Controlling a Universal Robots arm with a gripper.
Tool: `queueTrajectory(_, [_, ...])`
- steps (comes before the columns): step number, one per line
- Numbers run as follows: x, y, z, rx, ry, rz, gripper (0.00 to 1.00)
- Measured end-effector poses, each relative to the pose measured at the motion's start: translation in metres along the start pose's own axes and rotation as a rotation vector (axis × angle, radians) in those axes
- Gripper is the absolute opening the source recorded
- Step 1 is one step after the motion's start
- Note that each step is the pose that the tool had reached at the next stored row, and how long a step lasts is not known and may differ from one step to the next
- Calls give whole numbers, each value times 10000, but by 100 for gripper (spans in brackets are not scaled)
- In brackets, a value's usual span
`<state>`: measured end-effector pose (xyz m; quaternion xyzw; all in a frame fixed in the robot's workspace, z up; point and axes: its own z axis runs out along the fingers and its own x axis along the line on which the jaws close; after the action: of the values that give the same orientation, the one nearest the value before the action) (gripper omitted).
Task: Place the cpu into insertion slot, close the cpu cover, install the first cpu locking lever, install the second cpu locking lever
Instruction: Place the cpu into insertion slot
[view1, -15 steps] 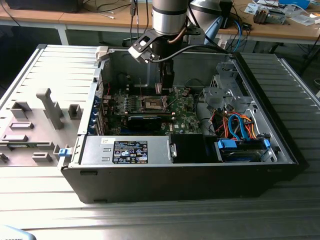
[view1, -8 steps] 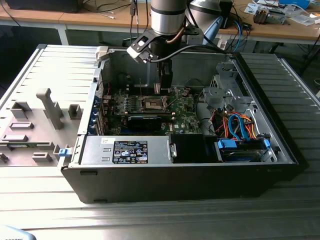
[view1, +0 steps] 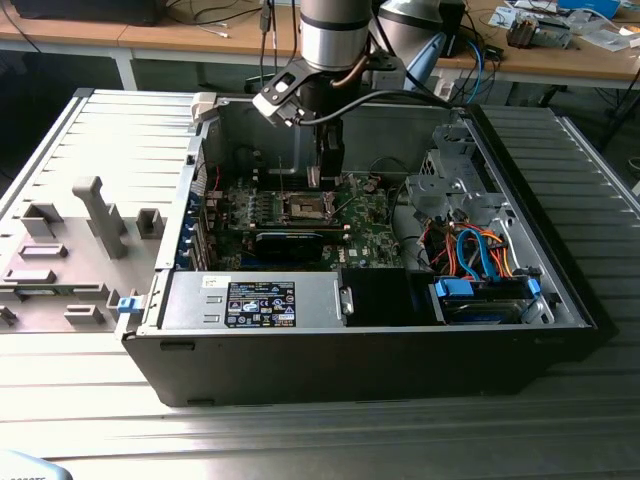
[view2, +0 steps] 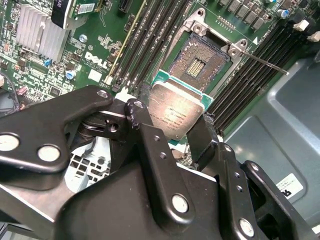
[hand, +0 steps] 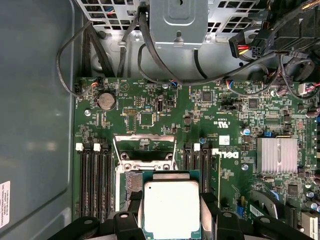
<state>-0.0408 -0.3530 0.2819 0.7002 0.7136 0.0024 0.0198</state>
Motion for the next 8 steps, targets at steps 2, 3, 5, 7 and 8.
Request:
queueTrajectory(2, [0,-1,5,0,0,0,54])
queueTrajectory(3, [0,-1,7,0,0,0,54])
queueTrajectory(5, [0,-2,12,-1,1,0,54])
queueTrajectory(7, [0,-3,19,0,1,0,54])
queueTrajectory(8, [1,-3,21,0,1,0,54])
